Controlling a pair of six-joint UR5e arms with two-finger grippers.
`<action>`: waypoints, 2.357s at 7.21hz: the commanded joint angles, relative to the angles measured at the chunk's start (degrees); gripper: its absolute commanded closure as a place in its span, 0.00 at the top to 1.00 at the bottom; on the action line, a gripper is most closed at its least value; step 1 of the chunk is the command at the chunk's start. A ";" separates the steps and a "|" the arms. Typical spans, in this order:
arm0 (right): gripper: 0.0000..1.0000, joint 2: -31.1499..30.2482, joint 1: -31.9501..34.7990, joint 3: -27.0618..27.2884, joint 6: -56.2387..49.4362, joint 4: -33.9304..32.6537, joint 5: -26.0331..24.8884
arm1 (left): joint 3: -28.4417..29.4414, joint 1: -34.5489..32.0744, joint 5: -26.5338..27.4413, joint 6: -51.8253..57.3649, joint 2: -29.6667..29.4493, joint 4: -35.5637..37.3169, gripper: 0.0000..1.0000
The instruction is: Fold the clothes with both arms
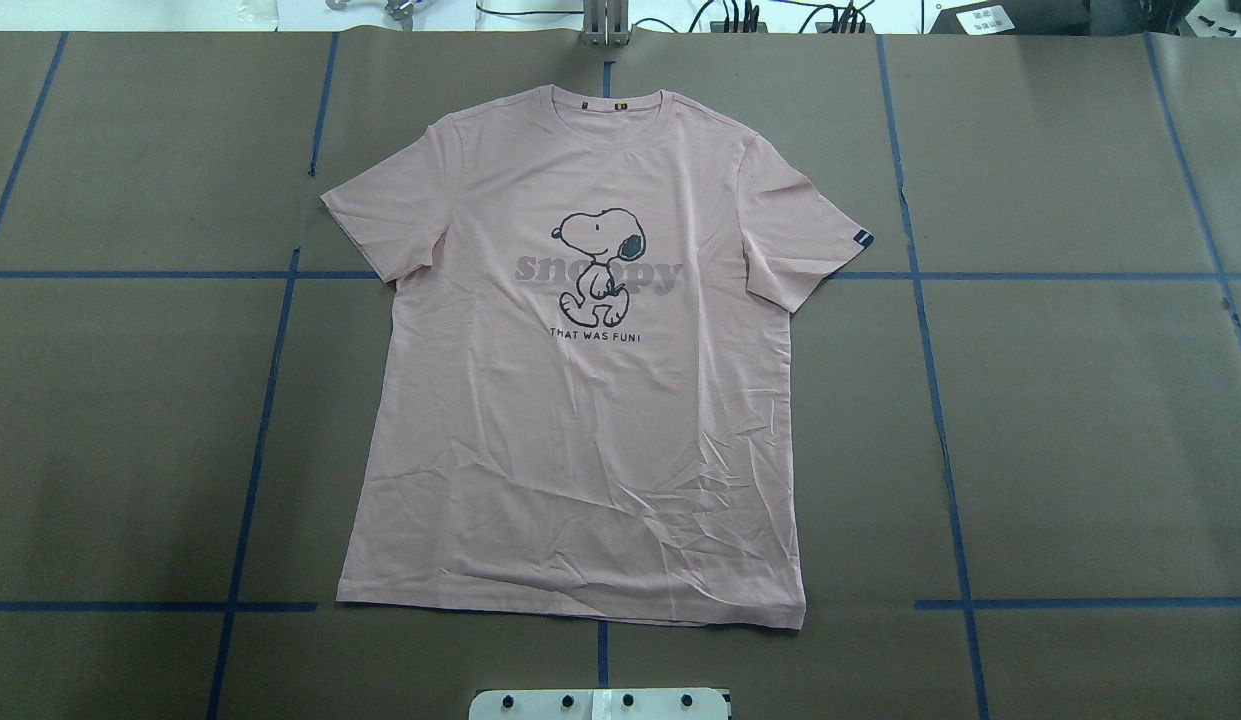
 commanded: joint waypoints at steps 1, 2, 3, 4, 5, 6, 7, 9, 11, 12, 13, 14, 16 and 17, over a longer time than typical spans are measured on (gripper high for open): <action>1.00 -0.13 -0.13 0.09 0.17 0.51 0.15 | 0.07 0.20 -0.95 -0.35 -0.50 0.37 1.00; 1.00 -0.13 -0.13 0.00 0.35 0.51 0.15 | -0.36 0.99 -1.04 -0.18 -0.76 0.37 1.00; 1.00 -0.13 -0.30 0.18 0.35 0.60 0.84 | -0.28 1.43 -0.96 -0.18 -0.77 0.11 1.00; 1.00 -0.22 -0.30 -0.08 0.44 2.42 3.02 | -0.54 1.61 -0.43 -0.18 -0.85 0.46 1.00; 1.00 -0.22 -0.30 -0.52 0.70 2.96 3.31 | 0.06 1.61 -0.25 -0.27 -0.94 0.55 1.00; 1.00 -0.13 -0.30 -0.09 1.05 3.58 3.31 | 0.07 1.70 -0.25 -0.36 -1.12 0.63 1.00; 1.00 0.22 -0.57 0.09 2.01 5.41 3.66 | 0.16 1.70 -0.51 -0.36 -1.03 0.55 1.00; 1.00 4.06 -9.04 -0.61 20.62 15.20 5.77 | 0.42 1.70 -1.13 -0.09 -0.94 -0.24 1.00; 1.00 14.05 -17.31 -6.29 45.14 25.26 5.16 | 0.60 1.70 -4.88 -0.01 -1.03 -1.72 1.00; 0.96 19.76 -21.53 -10.07 54.22 27.47 3.76 | 0.51 1.70 -6.21 -0.18 -1.03 -3.30 1.00; 0.87 23.13 -26.01 -12.63 60.92 30.19 0.70 | 0.60 1.70 -10.49 -0.09 -0.77 -3.58 1.00; 0.88 25.51 -31.45 -14.13 69.35 34.74 -6.46 | -0.19 1.61 -11.23 -0.09 -0.33 -3.67 1.00; 0.88 32.02 -37.47 -18.71 80.74 37.42 -16.19 | -0.19 1.61 -11.32 -0.09 -0.33 -3.94 1.00; 0.87 32.21 -38.70 -18.80 82.33 37.42 -16.64 | -0.11 1.61 -11.33 -0.09 -0.33 -3.94 1.00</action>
